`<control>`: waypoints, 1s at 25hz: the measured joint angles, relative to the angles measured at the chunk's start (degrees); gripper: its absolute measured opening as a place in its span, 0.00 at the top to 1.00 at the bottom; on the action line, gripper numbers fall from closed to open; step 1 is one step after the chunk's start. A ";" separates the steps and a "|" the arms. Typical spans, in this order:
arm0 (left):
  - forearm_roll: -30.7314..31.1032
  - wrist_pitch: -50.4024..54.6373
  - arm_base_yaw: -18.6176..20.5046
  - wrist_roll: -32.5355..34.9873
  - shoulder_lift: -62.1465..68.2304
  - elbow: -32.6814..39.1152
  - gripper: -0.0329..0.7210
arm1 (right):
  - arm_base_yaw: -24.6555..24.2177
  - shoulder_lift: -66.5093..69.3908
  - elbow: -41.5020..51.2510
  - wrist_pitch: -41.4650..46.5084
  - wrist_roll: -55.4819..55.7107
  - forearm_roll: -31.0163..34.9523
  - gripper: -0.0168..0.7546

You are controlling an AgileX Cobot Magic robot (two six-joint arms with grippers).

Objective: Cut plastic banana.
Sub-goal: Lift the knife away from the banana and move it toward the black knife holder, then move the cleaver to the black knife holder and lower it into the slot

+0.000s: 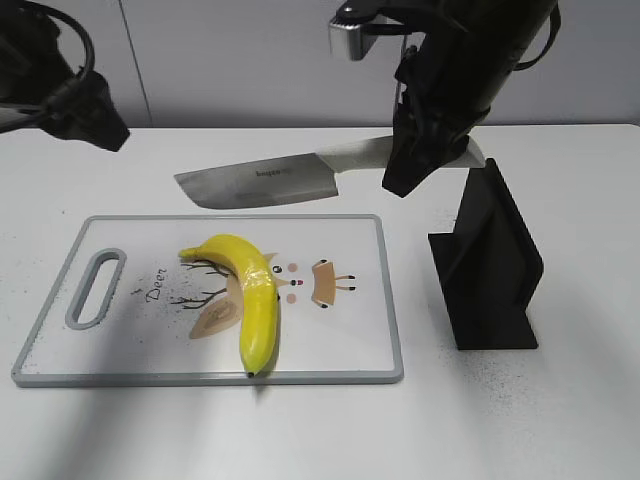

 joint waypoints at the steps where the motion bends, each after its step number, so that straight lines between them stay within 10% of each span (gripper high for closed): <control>1: 1.90 0.83 0.72 -4.68 -0.25 -0.07 0.08 | 0.00 -0.30 -0.23 1.12 2.98 -0.07 0.76; 9: 7.45 20.72 7.23 -23.26 -0.31 -2.44 0.11 | 0.00 -1.92 -3.62 3.19 23.80 0.04 0.76; 25: 9.92 24.02 10.05 -27.28 -28.40 17.10 0.17 | 0.00 -23.65 23.17 -8.84 50.86 -1.64 0.76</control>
